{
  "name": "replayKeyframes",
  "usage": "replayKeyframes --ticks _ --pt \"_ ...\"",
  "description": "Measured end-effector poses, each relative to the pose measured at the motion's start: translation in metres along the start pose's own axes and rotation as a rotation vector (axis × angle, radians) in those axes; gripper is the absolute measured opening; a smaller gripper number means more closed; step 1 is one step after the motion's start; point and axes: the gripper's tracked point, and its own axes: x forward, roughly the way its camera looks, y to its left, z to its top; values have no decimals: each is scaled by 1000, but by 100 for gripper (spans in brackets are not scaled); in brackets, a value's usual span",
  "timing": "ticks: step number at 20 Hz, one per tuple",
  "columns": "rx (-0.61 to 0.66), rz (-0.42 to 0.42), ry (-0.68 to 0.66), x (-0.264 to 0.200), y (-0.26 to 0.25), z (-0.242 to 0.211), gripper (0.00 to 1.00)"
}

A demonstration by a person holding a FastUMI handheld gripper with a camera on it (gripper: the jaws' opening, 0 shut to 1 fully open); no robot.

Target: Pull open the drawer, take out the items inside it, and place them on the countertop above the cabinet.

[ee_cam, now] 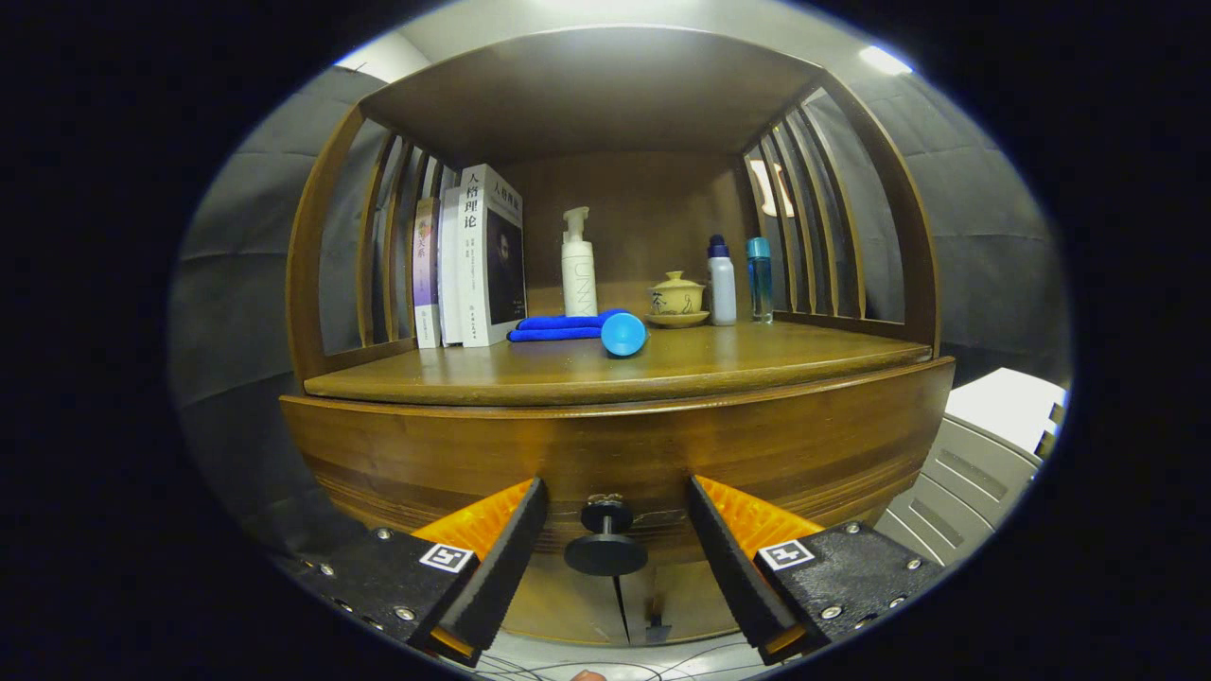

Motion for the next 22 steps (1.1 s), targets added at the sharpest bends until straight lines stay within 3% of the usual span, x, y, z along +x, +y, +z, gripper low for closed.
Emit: replayKeyframes --ticks 13,15,22 --pt "53 6 -7 8 1 0 94" --pt "78 35 -50 1 -3 20 93" --pt "10 -41 -168 -57 -63 118 94"
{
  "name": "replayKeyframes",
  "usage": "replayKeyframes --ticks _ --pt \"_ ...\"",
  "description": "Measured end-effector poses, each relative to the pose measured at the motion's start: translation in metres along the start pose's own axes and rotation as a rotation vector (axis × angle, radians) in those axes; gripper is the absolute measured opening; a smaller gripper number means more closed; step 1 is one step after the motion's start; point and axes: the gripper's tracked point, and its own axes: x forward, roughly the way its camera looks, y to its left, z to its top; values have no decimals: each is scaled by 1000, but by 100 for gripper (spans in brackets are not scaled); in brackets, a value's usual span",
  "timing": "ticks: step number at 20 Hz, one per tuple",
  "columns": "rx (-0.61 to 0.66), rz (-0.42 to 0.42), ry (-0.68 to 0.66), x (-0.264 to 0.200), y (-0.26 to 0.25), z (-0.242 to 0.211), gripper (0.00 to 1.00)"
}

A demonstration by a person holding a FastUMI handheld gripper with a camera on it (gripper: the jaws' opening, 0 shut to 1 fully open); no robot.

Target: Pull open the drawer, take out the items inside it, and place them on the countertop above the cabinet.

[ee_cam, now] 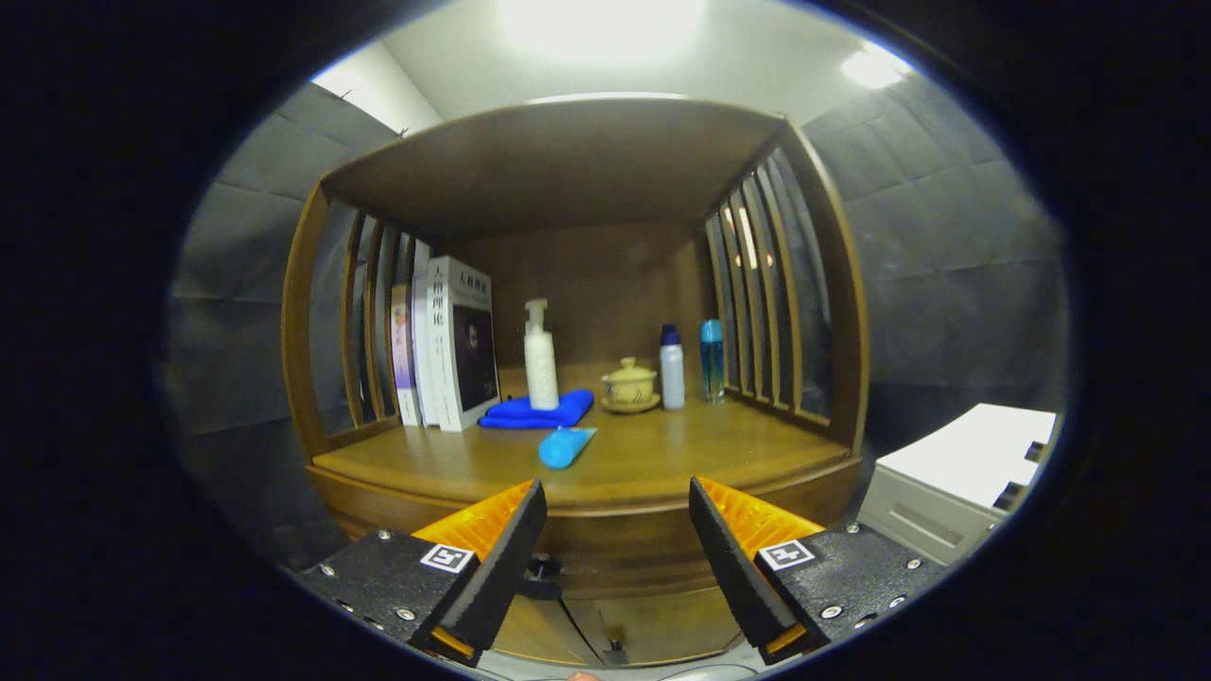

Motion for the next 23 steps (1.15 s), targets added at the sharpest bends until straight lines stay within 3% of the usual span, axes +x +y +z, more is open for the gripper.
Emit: replayKeyframes --ticks 11,15,17,19,23 --pt "-202 48 -92 -23 3 149 94" --pt "-183 49 -64 -37 16 155 94" --pt "-156 0 -77 -45 13 158 94" --pt "-102 21 -82 -52 22 163 95" --pt "-89 -48 -102 -56 8 170 95"
